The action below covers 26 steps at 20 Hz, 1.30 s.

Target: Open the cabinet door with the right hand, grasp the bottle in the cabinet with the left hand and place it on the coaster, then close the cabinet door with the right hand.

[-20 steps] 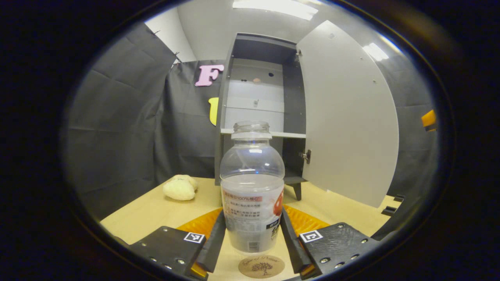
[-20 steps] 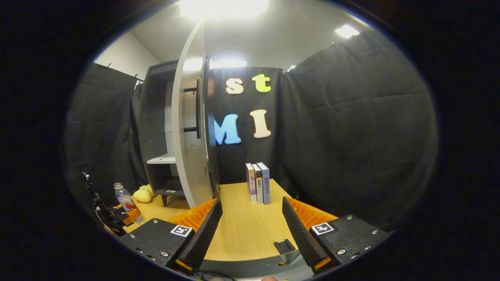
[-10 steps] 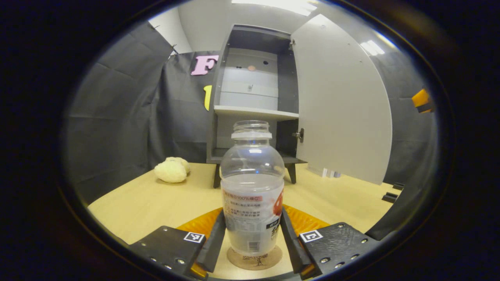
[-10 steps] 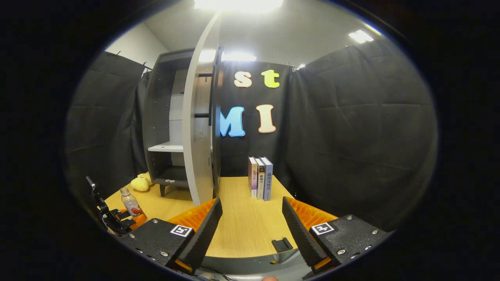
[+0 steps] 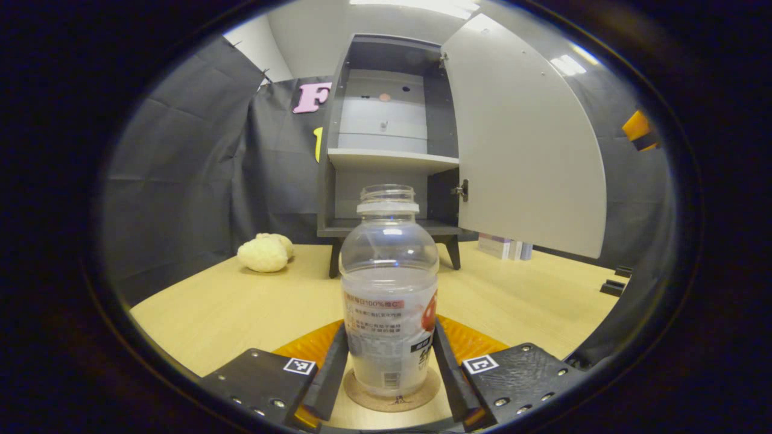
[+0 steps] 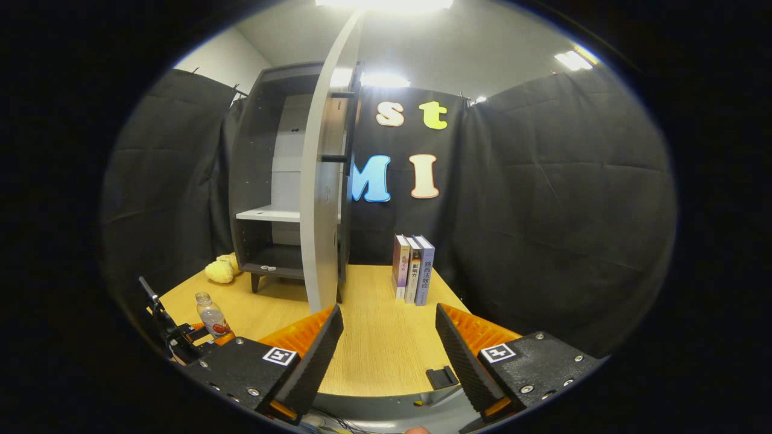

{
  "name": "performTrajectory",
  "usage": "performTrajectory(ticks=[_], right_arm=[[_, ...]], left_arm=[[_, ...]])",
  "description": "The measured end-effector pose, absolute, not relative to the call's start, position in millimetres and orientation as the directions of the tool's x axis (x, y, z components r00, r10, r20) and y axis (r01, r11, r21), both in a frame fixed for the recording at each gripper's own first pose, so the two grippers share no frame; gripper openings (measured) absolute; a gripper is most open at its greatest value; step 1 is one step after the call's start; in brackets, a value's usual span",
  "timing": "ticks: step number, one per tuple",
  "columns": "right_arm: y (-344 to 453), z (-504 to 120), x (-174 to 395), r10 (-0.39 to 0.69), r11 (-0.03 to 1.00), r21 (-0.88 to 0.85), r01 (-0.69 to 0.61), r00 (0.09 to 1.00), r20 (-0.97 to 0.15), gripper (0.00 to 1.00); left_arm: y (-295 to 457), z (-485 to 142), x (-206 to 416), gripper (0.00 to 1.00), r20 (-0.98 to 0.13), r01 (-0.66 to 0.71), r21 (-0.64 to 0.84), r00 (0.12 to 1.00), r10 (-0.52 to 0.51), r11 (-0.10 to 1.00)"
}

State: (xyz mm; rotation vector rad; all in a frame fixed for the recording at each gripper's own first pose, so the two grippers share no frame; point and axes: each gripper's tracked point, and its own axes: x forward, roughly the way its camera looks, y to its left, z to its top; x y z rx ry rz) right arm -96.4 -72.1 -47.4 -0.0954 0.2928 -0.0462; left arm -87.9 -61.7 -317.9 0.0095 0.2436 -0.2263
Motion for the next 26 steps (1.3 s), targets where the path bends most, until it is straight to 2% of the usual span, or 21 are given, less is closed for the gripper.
performTrajectory(ticks=[2,3,6,8,15,16,17,18,19,21,22,23,25,26], right_arm=[[-73,-46,-96,-0.056,0.996,-0.089,0.031,0.958,-0.282,0.95],[-74,-43,-95,-0.055,0.996,-0.083,0.033,0.959,-0.277,0.95],[-82,-32,-95,-0.064,0.997,-0.059,0.051,0.966,-0.25,0.95],[-88,-24,-95,-0.063,0.998,-0.033,0.057,0.972,-0.227,0.95],[-113,12,-82,-0.058,0.994,0.083,0.07,0.989,-0.139,0.95],[-118,18,-78,-0.063,0.993,0.095,0.076,0.99,-0.129,0.95],[-123,24,-74,-0.072,0.991,0.105,0.085,0.991,-0.117,0.92],[-128,32,-69,-0.082,0.989,0.115,0.094,0.991,-0.105,0.95],[-131,40,-64,-0.09,0.987,0.126,0.101,0.992,-0.091,0.92],[-134,57,-51,-0.102,0.984,0.138,0.11,0.993,-0.066,0.95],[-135,63,-46,-0.109,0.984,0.139,0.116,0.992,-0.061,0.95],[-136,69,-41,-0.115,0.983,0.133,0.122,0.992,-0.06,0.95],[-136,79,-28,-0.14,0.982,0.117,0.146,0.989,-0.054,0.95],[-134,85,-23,-0.154,0.981,0.108,0.158,0.987,-0.048,0.9]], left_arm=[[-63,-316,-88,0.74,-0.252,0.216,-0.002,0.945,-0.209,0.976],[-64,-311,-88,0.78,-0.253,0.214,0.004,0.945,-0.206,0.977],[-69,-287,-90,0.82,-0.246,0.219,0.029,0.947,-0.205,0.975],[-70,-270,-92,0.79,-0.243,0.22,0.048,0.949,-0.202,0.974],[-58,-206,-96,0.78,-0.234,0.175,0.106,0.961,-0.147,0.979],[-58,-196,-97,0.82,-0.236,0.168,0.103,0.962,-0.14,0.981],[-58,-187,-99,0.82,-0.236,0.159,0.095,0.963,-0.133,0.983],[-58,-177,-101,0.78,-0.237,0.153,0.085,0.963,-0.129,0.985],[-58,-167,-103,0.75,-0.236,0.147,0.076,0.964,-0.125,0.986],[-55,-149,-108,0.81,-0.238,0.13,0.072,0.965,-0.109,0.989],[-52,-141,-109,0.78,-0.24,0.123,0.073,0.965,-0.102,0.99],[-49,-134,-109,0.82,-0.24,0.115,0.072,0.966,-0.095,0.991],[-40,-118,-108,0.78,-0.247,0.106,0.071,0.965,-0.086,0.992],[-35,-109,-108,0.82,-0.247,0.101,0.074,0.966,-0.08,0.992]])
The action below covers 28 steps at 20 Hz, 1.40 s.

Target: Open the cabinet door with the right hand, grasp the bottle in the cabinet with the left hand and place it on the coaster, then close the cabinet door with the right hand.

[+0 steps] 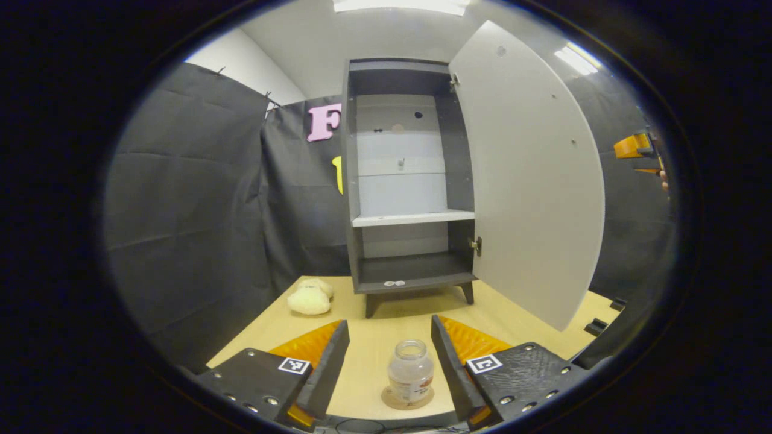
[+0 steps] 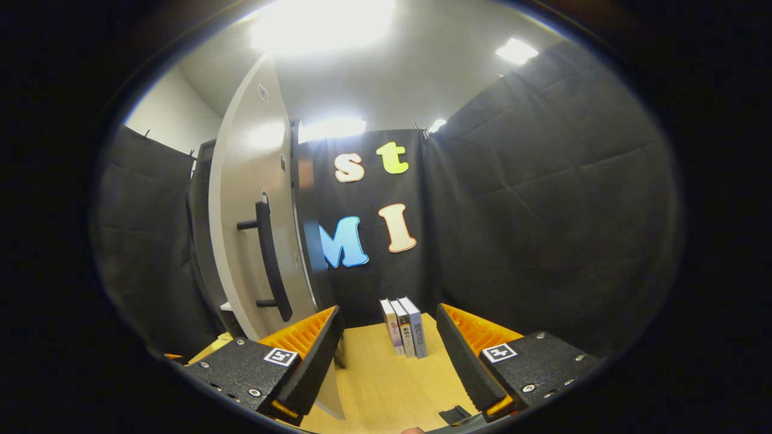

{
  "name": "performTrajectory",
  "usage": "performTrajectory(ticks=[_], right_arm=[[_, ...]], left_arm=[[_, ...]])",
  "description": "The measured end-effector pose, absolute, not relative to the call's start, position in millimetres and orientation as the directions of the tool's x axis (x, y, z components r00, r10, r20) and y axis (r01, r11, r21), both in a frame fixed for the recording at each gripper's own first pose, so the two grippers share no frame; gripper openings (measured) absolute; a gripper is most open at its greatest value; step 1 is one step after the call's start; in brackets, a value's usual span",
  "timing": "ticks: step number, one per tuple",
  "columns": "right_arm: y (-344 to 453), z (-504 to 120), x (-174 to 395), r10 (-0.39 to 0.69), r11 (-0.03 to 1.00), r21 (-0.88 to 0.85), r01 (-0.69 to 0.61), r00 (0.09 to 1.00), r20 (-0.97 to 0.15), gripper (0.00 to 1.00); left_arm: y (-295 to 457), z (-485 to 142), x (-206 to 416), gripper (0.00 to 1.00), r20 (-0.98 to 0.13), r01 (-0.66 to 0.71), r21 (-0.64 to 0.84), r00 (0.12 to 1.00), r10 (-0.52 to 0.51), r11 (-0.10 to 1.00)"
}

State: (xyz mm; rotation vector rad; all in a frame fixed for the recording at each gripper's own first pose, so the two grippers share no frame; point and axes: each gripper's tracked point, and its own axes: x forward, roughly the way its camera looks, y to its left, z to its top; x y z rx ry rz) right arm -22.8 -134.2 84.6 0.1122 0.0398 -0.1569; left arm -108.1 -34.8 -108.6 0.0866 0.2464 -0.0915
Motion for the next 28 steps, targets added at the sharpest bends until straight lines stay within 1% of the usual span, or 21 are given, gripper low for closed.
performTrajectory(ticks=[1,2,3,4,5,6,7,8,9,10,11,12,13,14,19,20,21,22,28], right_arm=[[-132,90,-17,-0.166,0.98,0.102,0.169,0.985,-0.041,0.95],[-128,94,-12,-0.175,0.979,0.097,0.178,0.984,-0.037,0.95],[-125,98,-8,-0.183,0.979,0.091,0.185,0.983,-0.034,0.91],[-120,101,-3,-0.187,0.978,0.082,0.189,0.982,-0.033,0.95],[-117,103,0,-0.195,0.978,0.068,0.197,0.98,-0.033,0.91],[-116,106,3,-0.209,0.976,0.049,0.21,0.978,-0.029,0.95],[-115,107,5,-0.223,0.974,0.03,0.224,0.974,-0.028,0.95],[-111,105,9,-0.229,0.973,0.015,0.229,0.973,-0.034,0.95],[-106,103,11,-0.227,0.974,0.009,0.228,0.973,-0.045,0.95],[-100,101,14,-0.218,0.976,0.008,0.219,0.974,-0.056,0.95],[-94,99,15,-0.215,0.976,0.005,0.216,0.974,-0.067,0.95],[-94,97,14,-0.231,0.973,-0.015,0.231,0.971,-0.063,0.91],[-93,99,13,-0.242,0.97,-0.027,0.241,0.969,-0.05,0.87],[-91,100,10,-0.246,0.969,-0.028,0.245,0.968,-0.054,0.92],[-77,102,2,-0.276,0.961,-0.016,0.275,0.96,-0.053,0.92],[-75,101,1,-0.281,0.96,-0.015,0.281,0.958,-0.053,0.92],[-71,102,-1,-0.284,0.959,-0.011,0.284,0.957,-0.054,0.92],[-68,102,-1,-0.285,0.958,-0.009,0.285,0.957,-0.054,0.92],[-38,104,-6,-0.277,0.961,-0.018,0.276,0.959,-0.062,0.92]], left_arm=[[-28,-99,-106,0.78,-0.239,0.097,0.079,0.968,-0.075,0.992],[-20,-87,-105,0.75,-0.229,0.091,0.085,0.971,-0.069,0.992],[-12,-77,-103,0.81,-0.216,0.084,0.089,0.974,-0.064,0.992],[-3,-69,-100,0.81,-0.207,0.076,0.088,0.977,-0.057,0.993],[4,-63,-96,0.78,-0.198,0.07,0.083,0.979,-0.052,0.994],[13,-57,-92,0.78,-0.189,0.06,0.077,0.981,-0.045,0.995],[22,-51,-88,0.78,-0.177,0.05,0.072,0.984,-0.036,0.996],[31,-47,-83,0.81,-0.165,0.04,0.071,0.986,-0.028,0.997],[40,-43,-79,0.78,-0.155,0.032,0.072,0.988,-0.021,0.997],[49,-40,-74,0.78,-0.146,0.025,0.075,0.989,-0.014,0.997],[56,-37,-71,0.81,-0.14,0.019,0.079,0.99,-0.008,0.997],[65,-36,-67,0.78,-0.135,0.014,0.082,0.991,-0.003,0.997],[71,-37,-62,0.78,-0.133,0.009,0.082,0.991,0.002,0.997],[77,-37,-58,0.78,-0.133,0.007,0.078,0.991,0.003,0.997],[97,-31,-42,0.78,-0.115,0.015,0.067,0.993,-0.007,0.998],[98,-30,-38,0.75,-0.111,0.022,0.068,0.994,-0.014,0.997],[99,-32,-34,0.75,-0.109,0.029,0.068,0.994,-0.021,0.997],[98,-32,-30,0.78,-0.108,0.039,0.065,0.994,-0.032,0.997],[108,-39,-20,0.78,-0.107,0.07,0.04,0.992,-0.065,0.997]])
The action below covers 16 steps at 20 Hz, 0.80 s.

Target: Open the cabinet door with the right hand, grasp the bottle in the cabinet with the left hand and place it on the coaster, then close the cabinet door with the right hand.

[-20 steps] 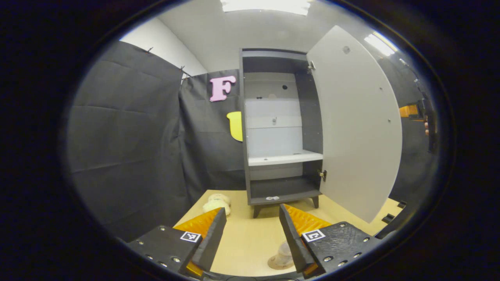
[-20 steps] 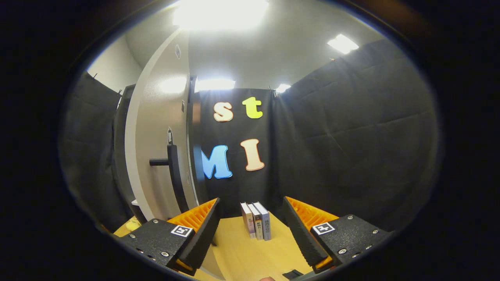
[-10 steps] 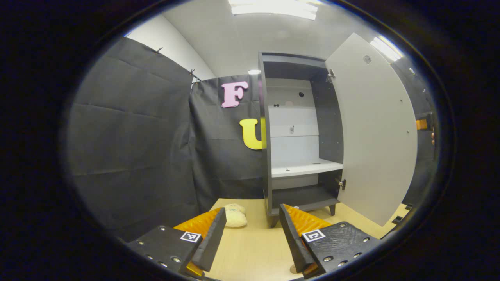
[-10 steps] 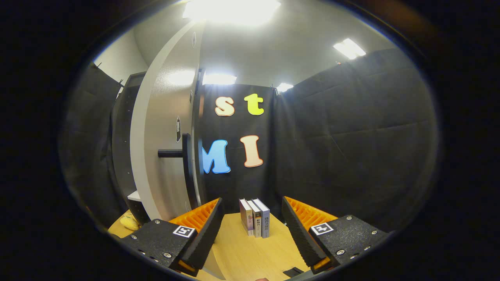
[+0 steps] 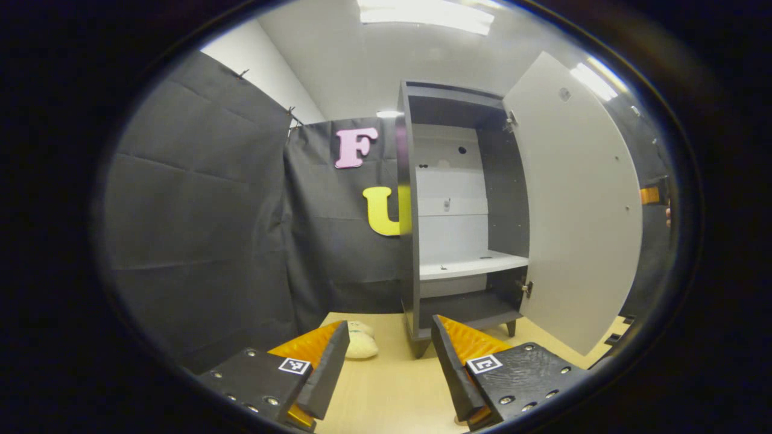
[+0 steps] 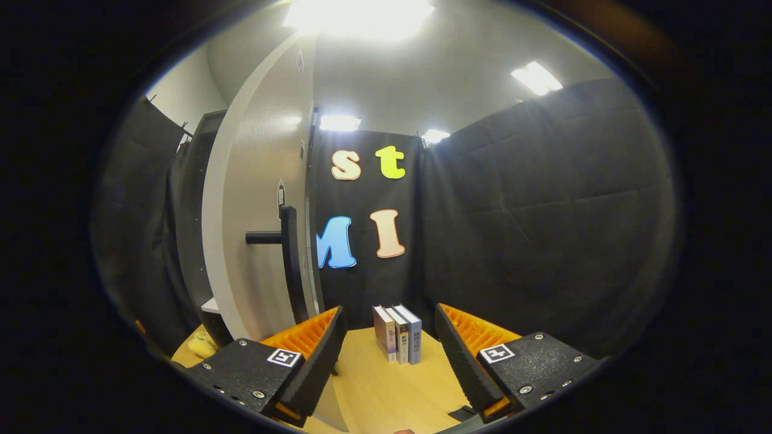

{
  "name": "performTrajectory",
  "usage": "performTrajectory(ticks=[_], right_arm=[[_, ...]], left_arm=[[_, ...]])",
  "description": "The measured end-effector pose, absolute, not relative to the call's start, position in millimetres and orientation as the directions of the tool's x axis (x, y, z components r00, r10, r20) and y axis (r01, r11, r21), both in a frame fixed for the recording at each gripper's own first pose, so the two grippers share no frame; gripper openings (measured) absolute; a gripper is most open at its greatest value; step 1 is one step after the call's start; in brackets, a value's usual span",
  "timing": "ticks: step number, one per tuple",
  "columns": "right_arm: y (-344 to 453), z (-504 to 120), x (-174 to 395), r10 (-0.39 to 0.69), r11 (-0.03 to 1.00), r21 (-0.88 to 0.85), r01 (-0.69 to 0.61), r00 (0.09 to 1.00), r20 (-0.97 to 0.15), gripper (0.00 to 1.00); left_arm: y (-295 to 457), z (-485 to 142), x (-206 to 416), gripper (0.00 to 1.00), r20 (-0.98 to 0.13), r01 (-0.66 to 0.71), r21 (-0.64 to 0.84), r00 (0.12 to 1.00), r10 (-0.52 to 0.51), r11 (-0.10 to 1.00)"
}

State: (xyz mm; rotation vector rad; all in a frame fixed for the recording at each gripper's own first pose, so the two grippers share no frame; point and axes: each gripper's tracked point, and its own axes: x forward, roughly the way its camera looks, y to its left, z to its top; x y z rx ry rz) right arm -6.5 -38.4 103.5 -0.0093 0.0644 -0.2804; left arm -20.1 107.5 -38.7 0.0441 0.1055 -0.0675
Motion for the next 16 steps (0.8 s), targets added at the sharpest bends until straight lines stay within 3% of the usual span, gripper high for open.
performTrajectory(ticks=[16], right_arm=[[80,104,12,-0.111,0.993,-0.046,0.108,0.992,-0.064,0.92]], left_arm=[[175,-49,-21,0.78,-0.097,0.028,0.038,0.995,-0.025,0.999]])
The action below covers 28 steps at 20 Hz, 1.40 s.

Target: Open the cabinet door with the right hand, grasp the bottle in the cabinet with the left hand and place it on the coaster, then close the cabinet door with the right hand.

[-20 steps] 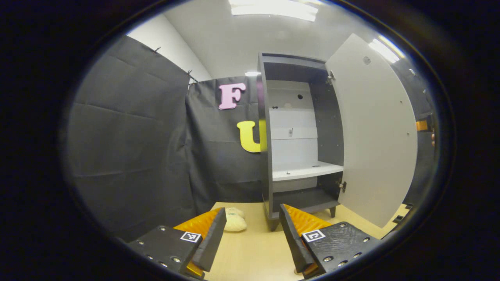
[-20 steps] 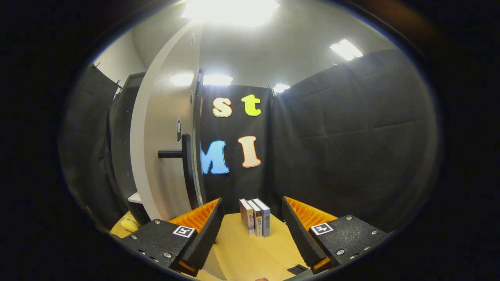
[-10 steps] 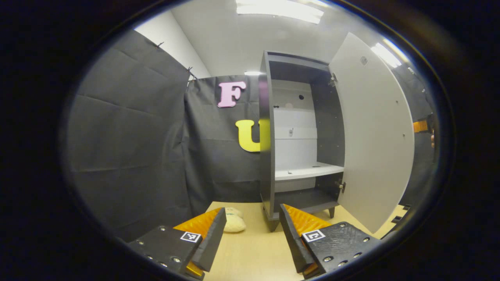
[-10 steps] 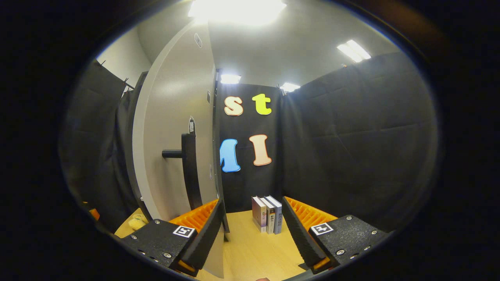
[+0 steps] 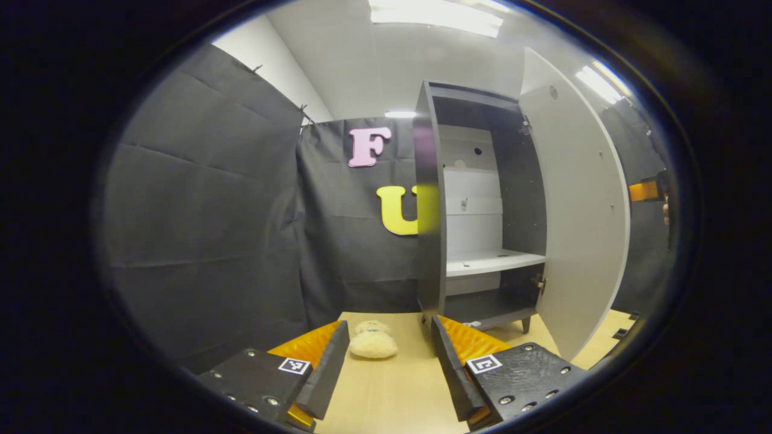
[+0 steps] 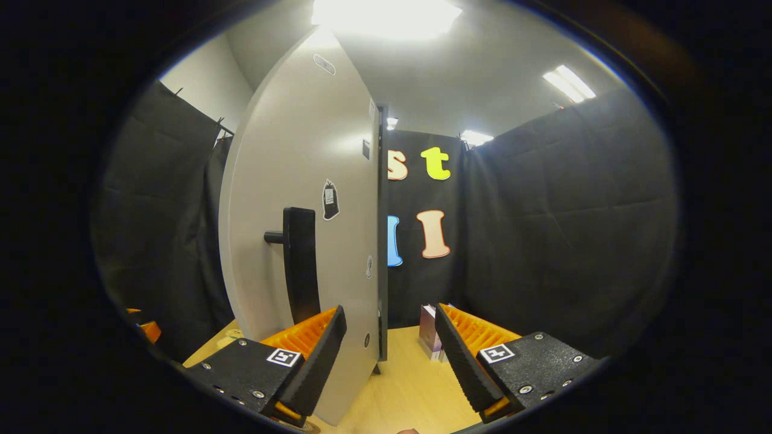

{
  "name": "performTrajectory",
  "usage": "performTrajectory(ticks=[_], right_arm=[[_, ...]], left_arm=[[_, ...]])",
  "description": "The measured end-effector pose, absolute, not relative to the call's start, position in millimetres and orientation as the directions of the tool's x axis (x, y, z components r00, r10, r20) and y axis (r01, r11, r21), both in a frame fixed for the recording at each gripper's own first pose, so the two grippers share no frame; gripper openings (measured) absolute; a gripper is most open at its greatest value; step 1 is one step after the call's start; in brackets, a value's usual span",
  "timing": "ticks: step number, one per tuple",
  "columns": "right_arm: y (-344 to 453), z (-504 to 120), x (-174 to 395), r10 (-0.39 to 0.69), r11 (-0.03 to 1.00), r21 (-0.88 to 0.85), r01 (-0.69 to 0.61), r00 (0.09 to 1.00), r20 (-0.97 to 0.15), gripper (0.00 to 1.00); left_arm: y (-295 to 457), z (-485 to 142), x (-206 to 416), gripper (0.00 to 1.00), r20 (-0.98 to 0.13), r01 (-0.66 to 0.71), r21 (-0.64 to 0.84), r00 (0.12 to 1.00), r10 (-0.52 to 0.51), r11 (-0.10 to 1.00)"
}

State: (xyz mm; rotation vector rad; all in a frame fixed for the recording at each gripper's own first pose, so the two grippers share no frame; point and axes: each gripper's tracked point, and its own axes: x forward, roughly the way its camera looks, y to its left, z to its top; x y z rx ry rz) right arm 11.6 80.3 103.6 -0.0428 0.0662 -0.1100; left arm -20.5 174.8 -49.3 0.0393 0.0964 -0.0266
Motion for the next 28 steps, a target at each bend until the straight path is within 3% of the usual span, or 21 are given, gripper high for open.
performTrajectory(ticks=[15,17,18,28], right_arm=[[177,99,56,0.052,0.998,-0.03,-0.054,0.997,-0.06,0.94],[186,98,61,0.067,0.997,-0.03,-0.069,0.996,-0.062,0.94],[190,95,63,0.074,0.997,-0.028,-0.076,0.995,-0.064,0.94],[175,84,43,0.054,0.998,-0.025,-0.056,0.996,-0.07,0.94]], left_arm=[[243,-60,-39,0.78,-0.11,-0.081,0.05,0.99,0.086,0.995],[248,-59,-41,0.82,-0.108,-0.088,0.051,0.99,0.093,0.995],[250,-59,-40,0.78,-0.106,-0.09,0.051,0.99,0.095,0.995],[223,-49,-18,0.78,-0.072,-0.014,0.036,0.997,0.017,0.999]])
